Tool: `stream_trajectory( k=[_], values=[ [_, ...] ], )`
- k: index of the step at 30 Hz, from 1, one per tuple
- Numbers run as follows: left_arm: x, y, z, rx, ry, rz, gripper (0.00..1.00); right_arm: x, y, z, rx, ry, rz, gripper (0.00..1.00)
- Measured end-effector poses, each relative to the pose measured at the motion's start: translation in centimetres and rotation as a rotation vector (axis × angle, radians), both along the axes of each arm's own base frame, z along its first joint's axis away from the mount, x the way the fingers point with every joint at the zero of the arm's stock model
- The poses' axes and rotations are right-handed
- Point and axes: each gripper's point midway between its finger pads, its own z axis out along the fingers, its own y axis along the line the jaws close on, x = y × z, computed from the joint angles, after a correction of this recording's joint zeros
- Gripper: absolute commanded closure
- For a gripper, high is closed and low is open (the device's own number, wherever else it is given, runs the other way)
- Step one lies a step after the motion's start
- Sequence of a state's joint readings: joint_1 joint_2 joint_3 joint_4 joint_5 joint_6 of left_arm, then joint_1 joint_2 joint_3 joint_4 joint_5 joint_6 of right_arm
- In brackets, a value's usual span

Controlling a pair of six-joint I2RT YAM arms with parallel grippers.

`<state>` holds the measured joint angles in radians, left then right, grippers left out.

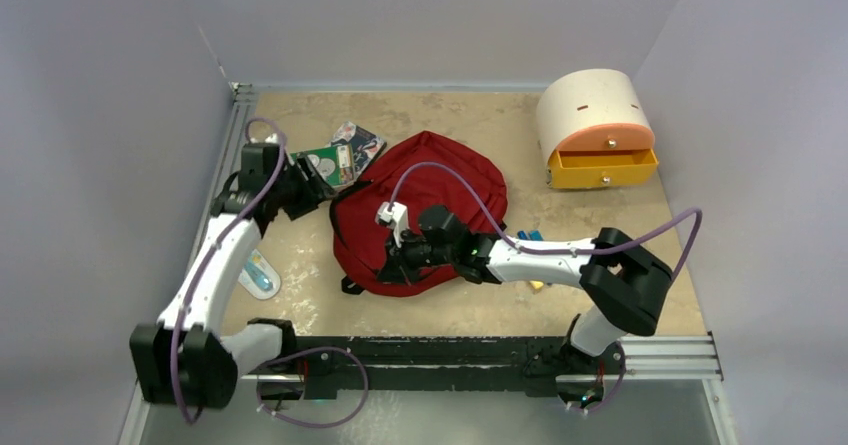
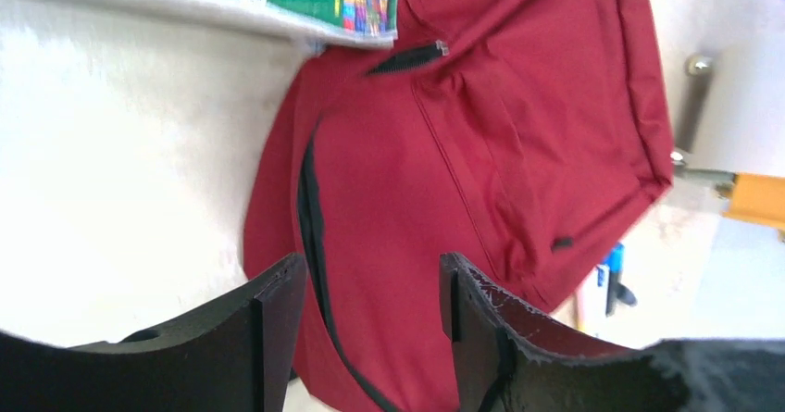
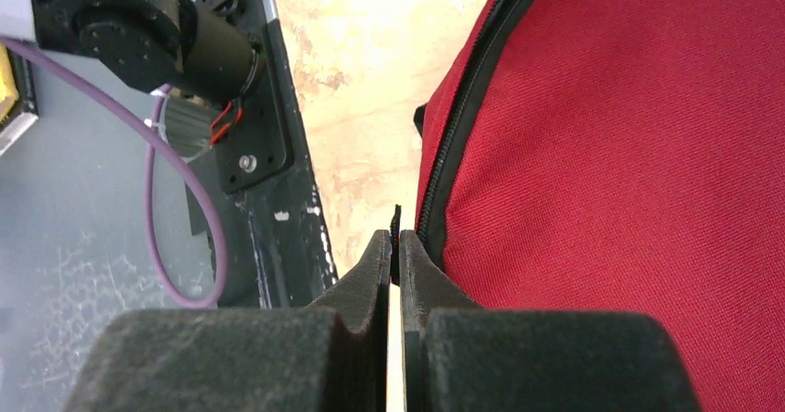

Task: Pack the student bag
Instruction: Unzip the student bag at the center of the board.

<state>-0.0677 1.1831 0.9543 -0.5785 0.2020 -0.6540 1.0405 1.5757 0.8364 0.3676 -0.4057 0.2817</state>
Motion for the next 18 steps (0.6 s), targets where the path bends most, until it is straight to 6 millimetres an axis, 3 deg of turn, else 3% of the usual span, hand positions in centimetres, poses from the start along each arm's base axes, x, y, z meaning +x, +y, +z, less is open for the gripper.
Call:
stream_trajectory(
  k=[4, 9, 12, 18],
  values=[
    [-4.6, -0.8, 0.3, -0.100, -0.009, 0.035, 0.46, 0.5, 0.9, 0.5, 0.030, 0.020, -0.025, 1.00],
    [-10.0, -2.3, -2.8, -0.248, 0.104, 0.065, 0.46, 0.8, 1.4, 1.3, 0.066, 0.015, -0.039, 1.00],
    [-11.2, -2.9, -3.8, -0.302, 0.163, 0.079, 0.46, 1.0, 1.7, 1.9, 0.091, 0.006, -0.040, 1.00],
    [-11.4, -3.6, -4.5, -0.337, 0.225, 0.071, 0.46, 1.3, 2.3, 3.1, 0.136, -0.009, -0.042, 1.00]
  ],
)
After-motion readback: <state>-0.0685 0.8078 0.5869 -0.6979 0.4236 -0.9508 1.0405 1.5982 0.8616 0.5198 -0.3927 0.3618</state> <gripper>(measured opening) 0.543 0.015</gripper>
